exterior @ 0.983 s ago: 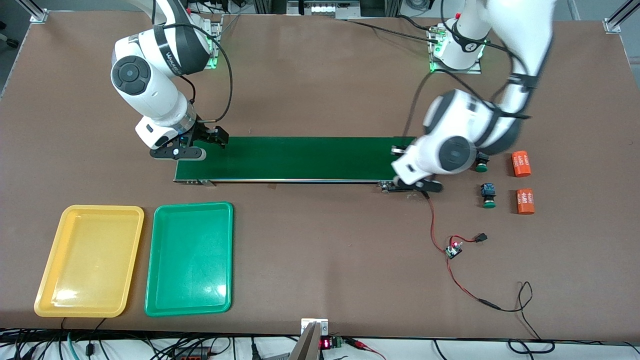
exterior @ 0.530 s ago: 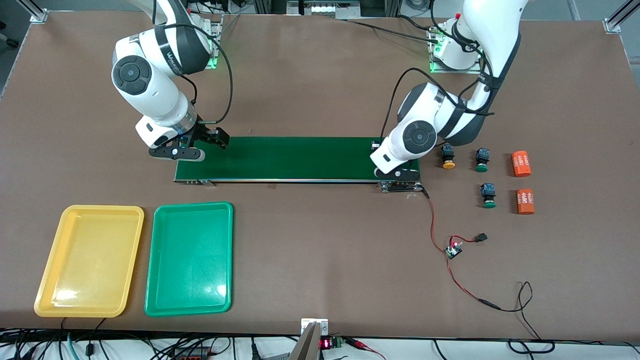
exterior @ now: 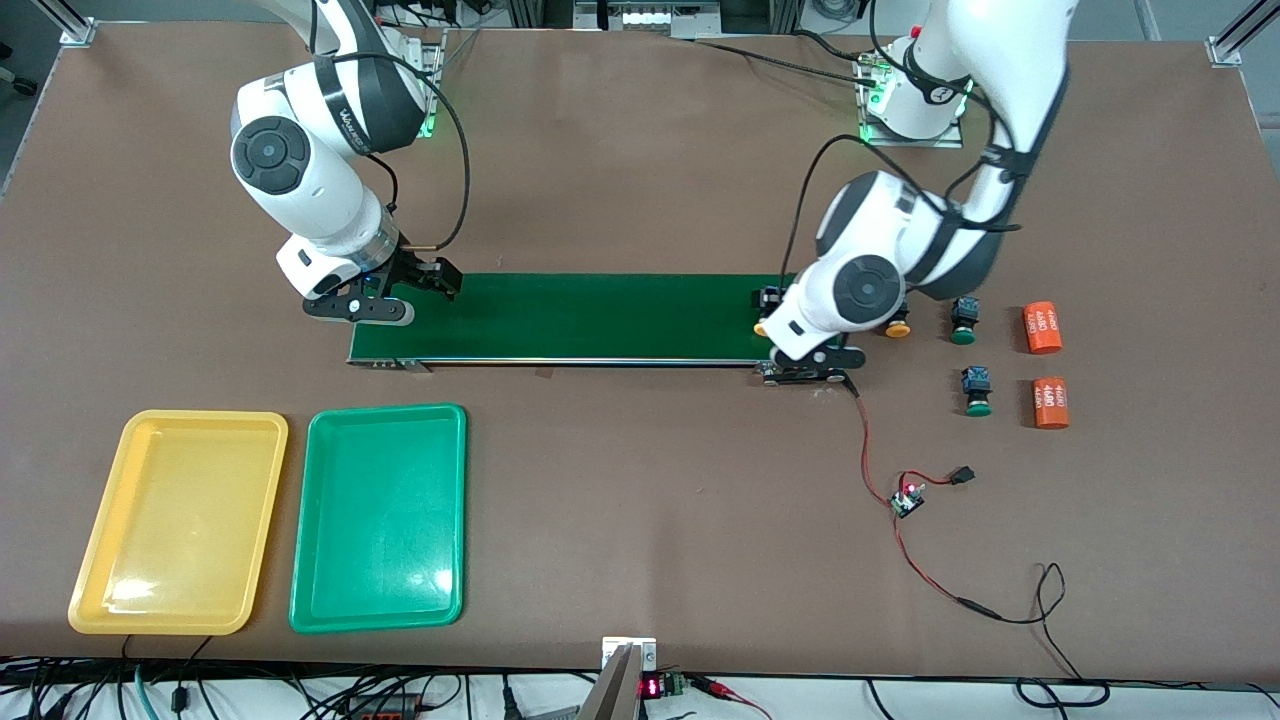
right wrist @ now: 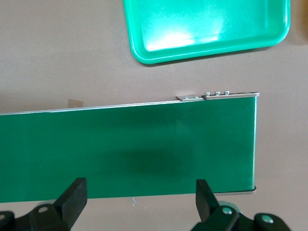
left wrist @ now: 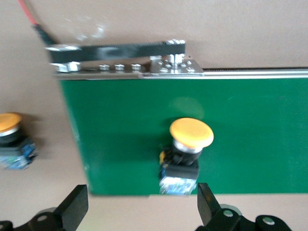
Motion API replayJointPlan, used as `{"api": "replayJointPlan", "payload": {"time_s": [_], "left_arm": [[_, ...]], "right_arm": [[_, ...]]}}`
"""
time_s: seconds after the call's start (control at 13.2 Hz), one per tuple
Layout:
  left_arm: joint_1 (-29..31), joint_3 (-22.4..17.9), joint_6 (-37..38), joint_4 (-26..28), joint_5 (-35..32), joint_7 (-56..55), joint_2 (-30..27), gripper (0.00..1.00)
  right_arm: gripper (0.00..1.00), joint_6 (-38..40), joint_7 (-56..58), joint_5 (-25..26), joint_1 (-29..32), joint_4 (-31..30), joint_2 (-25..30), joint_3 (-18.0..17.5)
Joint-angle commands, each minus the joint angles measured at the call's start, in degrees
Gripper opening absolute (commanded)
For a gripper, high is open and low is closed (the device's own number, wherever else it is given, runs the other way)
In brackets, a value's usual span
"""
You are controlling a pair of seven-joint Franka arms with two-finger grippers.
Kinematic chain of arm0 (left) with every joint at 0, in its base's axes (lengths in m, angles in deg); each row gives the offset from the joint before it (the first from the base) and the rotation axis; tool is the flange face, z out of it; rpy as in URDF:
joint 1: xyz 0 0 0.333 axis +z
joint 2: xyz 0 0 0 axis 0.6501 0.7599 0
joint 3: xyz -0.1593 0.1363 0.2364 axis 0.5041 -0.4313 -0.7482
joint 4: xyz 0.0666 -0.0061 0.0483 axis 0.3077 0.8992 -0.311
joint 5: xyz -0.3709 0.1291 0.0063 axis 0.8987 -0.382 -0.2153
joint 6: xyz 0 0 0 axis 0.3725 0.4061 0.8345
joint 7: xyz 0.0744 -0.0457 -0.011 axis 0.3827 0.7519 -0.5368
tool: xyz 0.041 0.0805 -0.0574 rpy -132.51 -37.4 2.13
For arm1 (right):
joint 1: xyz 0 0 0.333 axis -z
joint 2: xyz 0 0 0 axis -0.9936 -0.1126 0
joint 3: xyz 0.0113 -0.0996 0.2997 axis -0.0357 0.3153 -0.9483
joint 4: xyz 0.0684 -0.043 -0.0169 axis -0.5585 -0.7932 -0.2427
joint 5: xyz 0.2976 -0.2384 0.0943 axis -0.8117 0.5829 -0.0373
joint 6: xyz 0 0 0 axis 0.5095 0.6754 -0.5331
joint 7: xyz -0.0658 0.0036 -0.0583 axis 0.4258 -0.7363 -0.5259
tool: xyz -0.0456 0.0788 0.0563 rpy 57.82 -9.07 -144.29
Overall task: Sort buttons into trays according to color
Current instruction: 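Carry the yellow button onto the belt and open the left gripper, then return the left gripper and grasp the second yellow-capped button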
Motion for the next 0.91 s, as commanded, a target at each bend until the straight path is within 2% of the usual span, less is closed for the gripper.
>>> {"api": "replayJointPlan", "payload": {"time_s": [0.0, 0.23, 0.38, 0.53, 0.83], "left_arm": [[4.9, 0.1, 9.7, -7.4, -1.7, 1.3, 0.1, 1.0], [7.5, 0.1, 12.1, -5.7, -12.8, 6.8, -0.3, 1.0], [8.4, 0.2, 11.9, 0.2, -13.6, 7.0, -2.9, 1.0], [8.5, 0.1, 3.2, 11.6, -13.7, 6.9, -8.3, 1.0], [13.8, 0.7, -16.0, 28.0, -15.2, 7.3, -11.4, 1.0]], "right_arm": [[1.0, 0.0, -0.9, -0.2, -0.6, 1.2, -1.0, 0.3], [1.0, -0.7, -0.9, -0.1, -0.7, 1.1, -1.2, 0.3], [1.0, -0.3, -0.9, -0.1, -0.6, 1.0, -1.0, 0.3], [1.0, -0.2, -0.9, -0.1, -0.5, 1.0, -1.0, 0.3], [1.0, -0.2, -0.9, -0.1, -0.5, 1.0, -1.0, 0.3]]}}
